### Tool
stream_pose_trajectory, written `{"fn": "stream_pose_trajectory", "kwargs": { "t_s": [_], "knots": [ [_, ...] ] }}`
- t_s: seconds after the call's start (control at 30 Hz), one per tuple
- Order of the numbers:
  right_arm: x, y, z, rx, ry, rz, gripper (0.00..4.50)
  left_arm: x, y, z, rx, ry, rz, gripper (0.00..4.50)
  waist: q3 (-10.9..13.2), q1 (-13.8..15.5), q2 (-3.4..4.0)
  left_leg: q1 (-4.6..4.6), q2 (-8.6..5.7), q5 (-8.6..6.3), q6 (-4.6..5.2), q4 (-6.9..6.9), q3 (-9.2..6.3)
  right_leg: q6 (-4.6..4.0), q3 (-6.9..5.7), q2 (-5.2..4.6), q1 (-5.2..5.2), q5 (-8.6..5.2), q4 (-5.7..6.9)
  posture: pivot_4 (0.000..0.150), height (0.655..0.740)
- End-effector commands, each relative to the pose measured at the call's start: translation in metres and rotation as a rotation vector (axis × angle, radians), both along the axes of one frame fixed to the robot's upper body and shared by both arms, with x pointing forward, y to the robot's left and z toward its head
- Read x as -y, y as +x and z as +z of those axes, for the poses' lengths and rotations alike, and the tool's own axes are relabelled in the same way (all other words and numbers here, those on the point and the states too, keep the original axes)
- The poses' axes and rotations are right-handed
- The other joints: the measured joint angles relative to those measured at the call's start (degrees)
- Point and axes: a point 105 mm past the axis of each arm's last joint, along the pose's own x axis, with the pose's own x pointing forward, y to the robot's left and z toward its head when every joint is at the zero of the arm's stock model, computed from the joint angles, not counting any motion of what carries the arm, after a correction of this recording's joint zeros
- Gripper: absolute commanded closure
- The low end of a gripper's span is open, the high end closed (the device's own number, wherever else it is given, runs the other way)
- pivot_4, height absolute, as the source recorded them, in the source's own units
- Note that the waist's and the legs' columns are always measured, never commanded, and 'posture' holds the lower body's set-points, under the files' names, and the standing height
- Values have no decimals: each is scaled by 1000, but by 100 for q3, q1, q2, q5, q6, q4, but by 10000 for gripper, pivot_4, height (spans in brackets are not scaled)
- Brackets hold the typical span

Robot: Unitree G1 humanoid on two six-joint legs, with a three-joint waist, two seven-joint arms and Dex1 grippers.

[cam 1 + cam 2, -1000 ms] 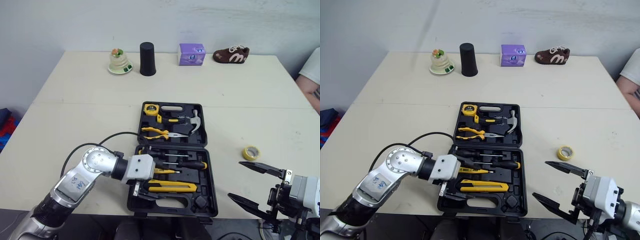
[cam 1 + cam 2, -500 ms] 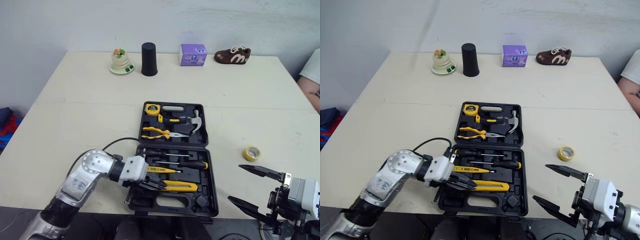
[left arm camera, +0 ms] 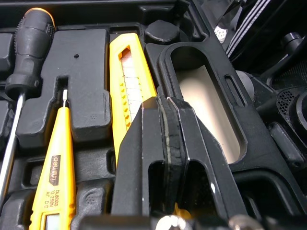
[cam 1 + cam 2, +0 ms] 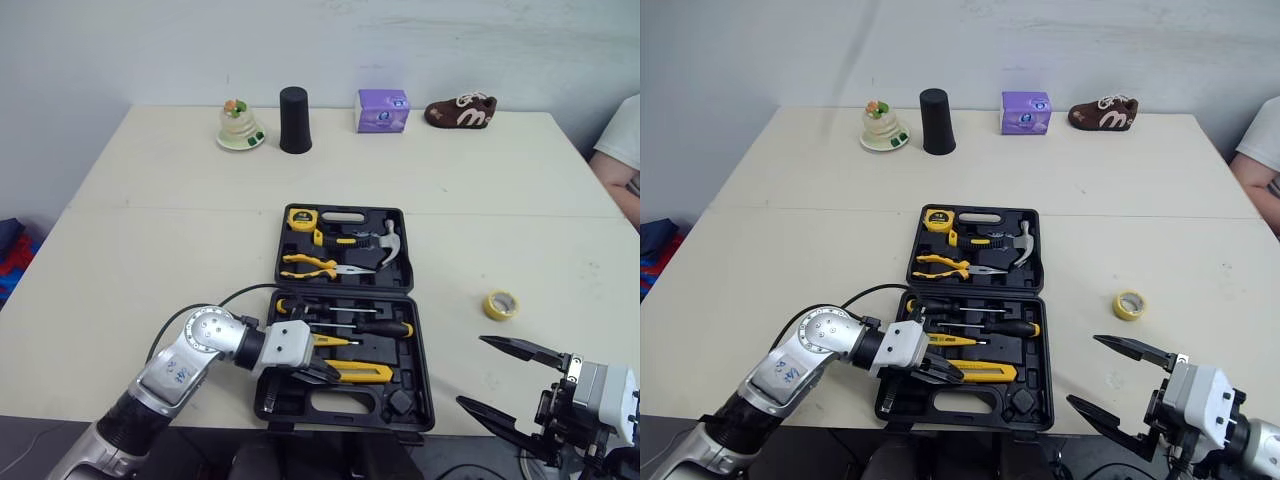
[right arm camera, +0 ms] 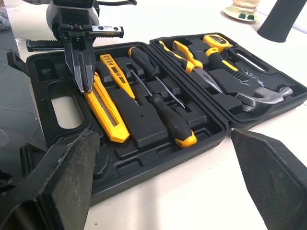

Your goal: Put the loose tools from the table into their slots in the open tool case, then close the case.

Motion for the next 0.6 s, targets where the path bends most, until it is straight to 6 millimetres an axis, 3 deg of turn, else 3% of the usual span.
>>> {"fn": "stream_pose_trajectory", "kwargs": {
  "t_s": [0.03, 0.27, 0.4, 0.5, 0.53, 0.6],
  "knots": [
    [0, -1, 1, 20, 8, -11, 0, -18, 3, -37, -65, 175, 98, 44429, -9, -3, 5, 1, 0, 0, 0, -1, 0, 0, 0, 0, 2, 0, 0, 1500, 7400],
    [2, 0, 0, 21, 8, -22, 0, -16, 2, -39, -68, 167, 89, 44429, -20, -3, 9, 10, 0, -1, -2, -9, -25, -43, -6, 3, 46, -24, -26, 1500, 7400],
    [21, 3, 2, 46, -1, -106, 0, 1, 5, -3, 21, -86, 40, 44429, -25, 0, 30, 11, -1, -5, -8, -18, -36, -57, -11, 3, 71, -24, -69, 1500, 7400],
    [59, 2, 2, 69, -57, -258, 0, -4, 13, 37, 165, -302, 43, 44429, -16, 8, 17, 6, -3, 0, 12, -11, -43, -53, -14, 2, 55, -18, -78, 1500, 7400],
    [84, 3, 3, 84, -91, -360, 0, -12, 22, 56, 185, -383, 110, 44429, -14, 13, 13, -2, -6, -1, 14, -11, -43, -42, -14, 0, 44, -9, -77, 1500, 7400],
    [128, 2, 13, 146, -121, -532, 0, -35, 40, 73, 178, -428, 259, 38452, -11, 12, 11, -6, -7, -7, 17, -11, -44, -32, -18, -1, 39, 0, -77, 1500, 7400]
  ]
}}
